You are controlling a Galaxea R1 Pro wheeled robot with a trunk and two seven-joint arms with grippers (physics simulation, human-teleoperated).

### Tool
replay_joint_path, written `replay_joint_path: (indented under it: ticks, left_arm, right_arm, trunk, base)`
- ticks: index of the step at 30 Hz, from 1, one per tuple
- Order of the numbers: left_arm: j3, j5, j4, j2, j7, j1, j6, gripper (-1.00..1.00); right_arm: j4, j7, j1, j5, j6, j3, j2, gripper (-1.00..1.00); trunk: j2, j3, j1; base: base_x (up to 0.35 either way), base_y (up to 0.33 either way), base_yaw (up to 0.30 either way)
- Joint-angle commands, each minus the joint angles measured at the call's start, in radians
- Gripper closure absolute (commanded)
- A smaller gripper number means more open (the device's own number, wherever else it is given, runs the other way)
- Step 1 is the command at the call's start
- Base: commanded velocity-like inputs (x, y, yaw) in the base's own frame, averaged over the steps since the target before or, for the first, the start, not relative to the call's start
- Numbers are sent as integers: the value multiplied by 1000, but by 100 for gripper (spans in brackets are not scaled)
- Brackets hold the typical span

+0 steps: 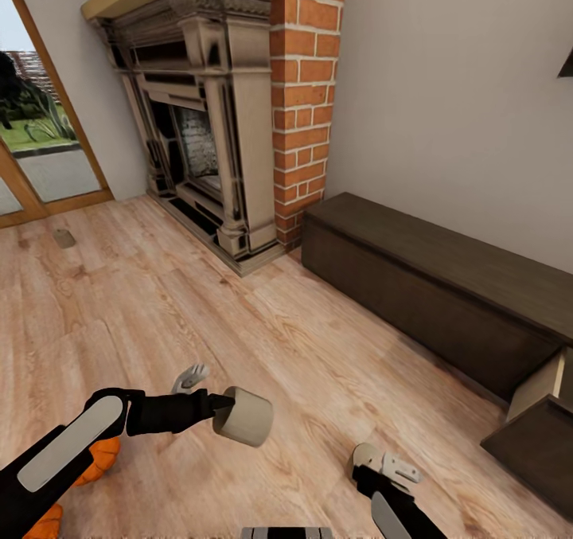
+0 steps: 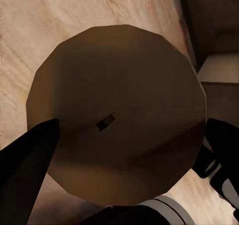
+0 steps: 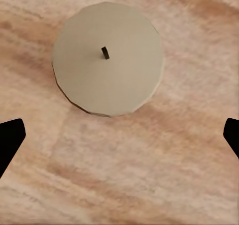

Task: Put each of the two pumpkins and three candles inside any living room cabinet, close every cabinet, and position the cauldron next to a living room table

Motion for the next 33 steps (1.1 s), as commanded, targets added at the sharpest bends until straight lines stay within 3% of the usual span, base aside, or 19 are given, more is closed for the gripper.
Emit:
replay_joint_path:
  ticks: [1, 4, 8, 14, 33]
  left_arm:
    - [-2, 13, -1, 1, 9, -1, -1, 100]
    - [-1, 13, -1, 1, 9, -1, -1, 100]
    - [-1, 13, -1, 1, 9, -1, -1, 100]
    - [-1, 13, -1, 1, 9, -1, -1, 100]
    - [-2, 12, -1, 0, 9, -1, -1, 100]
  right_arm:
    - [-2, -8, -1, -5, 1, 8, -1, -100]
    - [-2, -4, -1, -6, -10, 11, -1, -100]
    - [-1, 55, 0, -6, -16, 12, -2, -100]
    - [-1, 85, 0, -6, -17, 12, -2, -100]
    - [-1, 89, 0, -6, -19, 12, -2, -100]
  trunk:
    - [-1, -5, 0]
    - [-1, -16, 2]
    - [-2, -32, 3]
    - [-2, -32, 3]
    - [-2, -32, 3]
  base:
    - [0, 0, 0]
    - [0, 0, 0]
    - [0, 0, 0]
    - [0, 0, 0]
    - [100, -7, 0]
